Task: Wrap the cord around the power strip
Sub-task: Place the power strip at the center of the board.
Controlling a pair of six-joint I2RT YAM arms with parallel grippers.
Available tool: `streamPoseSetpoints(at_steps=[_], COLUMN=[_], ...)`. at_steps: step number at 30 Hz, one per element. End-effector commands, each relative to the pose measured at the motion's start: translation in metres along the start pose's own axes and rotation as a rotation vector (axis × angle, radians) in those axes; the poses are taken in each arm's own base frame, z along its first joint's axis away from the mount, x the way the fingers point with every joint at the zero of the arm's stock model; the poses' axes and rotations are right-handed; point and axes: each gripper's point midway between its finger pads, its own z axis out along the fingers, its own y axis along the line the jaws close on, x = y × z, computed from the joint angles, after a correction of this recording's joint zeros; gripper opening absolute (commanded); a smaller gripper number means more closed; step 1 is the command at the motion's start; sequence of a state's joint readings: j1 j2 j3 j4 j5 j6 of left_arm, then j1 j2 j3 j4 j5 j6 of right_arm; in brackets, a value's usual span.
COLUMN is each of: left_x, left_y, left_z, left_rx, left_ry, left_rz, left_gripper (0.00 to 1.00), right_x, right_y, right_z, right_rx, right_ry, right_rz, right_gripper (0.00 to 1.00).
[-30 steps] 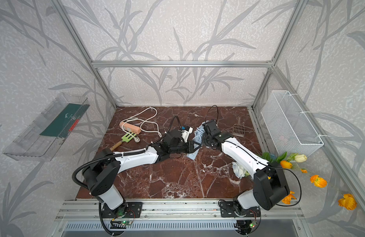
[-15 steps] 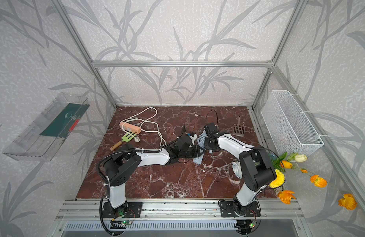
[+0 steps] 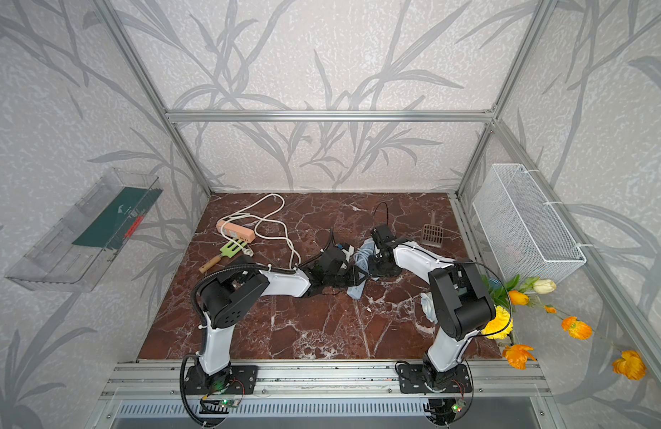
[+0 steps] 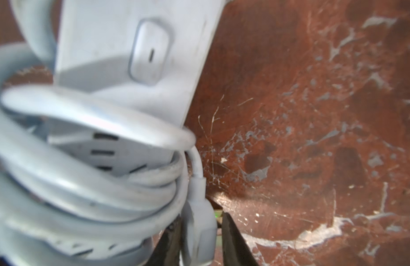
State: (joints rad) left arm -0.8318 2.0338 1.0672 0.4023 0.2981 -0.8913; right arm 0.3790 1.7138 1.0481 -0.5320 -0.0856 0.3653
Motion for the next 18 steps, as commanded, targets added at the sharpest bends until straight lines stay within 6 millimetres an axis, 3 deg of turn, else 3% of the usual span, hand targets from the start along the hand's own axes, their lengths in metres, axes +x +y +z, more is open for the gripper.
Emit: streamPoseSetpoints(at_steps=[1,4,6,10,15,18], left_x=[0.02,0.022,0.022,0.024,0.027,0.028], left_y=[0.097,0.099,0.099,0.1,0.099,0.097], left_z=[0.0,0.002,0.003,0.004,0.006,0.008], left_rx=[-0.309,-0.312,-0.311,-0.31,-0.299,-0.287], left_ry=[0.041,0.051,0.056,0.061,0.077,0.084], left_rz=[-0.133,-0.139,-0.143,-0.153,-0.169,-0.179], left_gripper=[0.0,0.0,0.0,0.0,0.0,0.03], right_x=[0.011,0.003,-0.005,-0.019,-0.037,-0.05], right_y=[0.01,0.017,0.023,0.029,0.034,0.026], right_z=[-0.02,-0.04,-0.052,-0.058,-0.053,-0.049], right_rx=[-0.056,-0.106,-0.134,-0.175,-0.196,-0.153], right_ry=[0.043,0.008,-0.017,-0.032,-0.072,-0.134], right_rz=[-0.017,0.013,0.027,0.107,0.223,0.318], right_gripper=[0.35,0.42,0.54,0.69,0.72,0.73])
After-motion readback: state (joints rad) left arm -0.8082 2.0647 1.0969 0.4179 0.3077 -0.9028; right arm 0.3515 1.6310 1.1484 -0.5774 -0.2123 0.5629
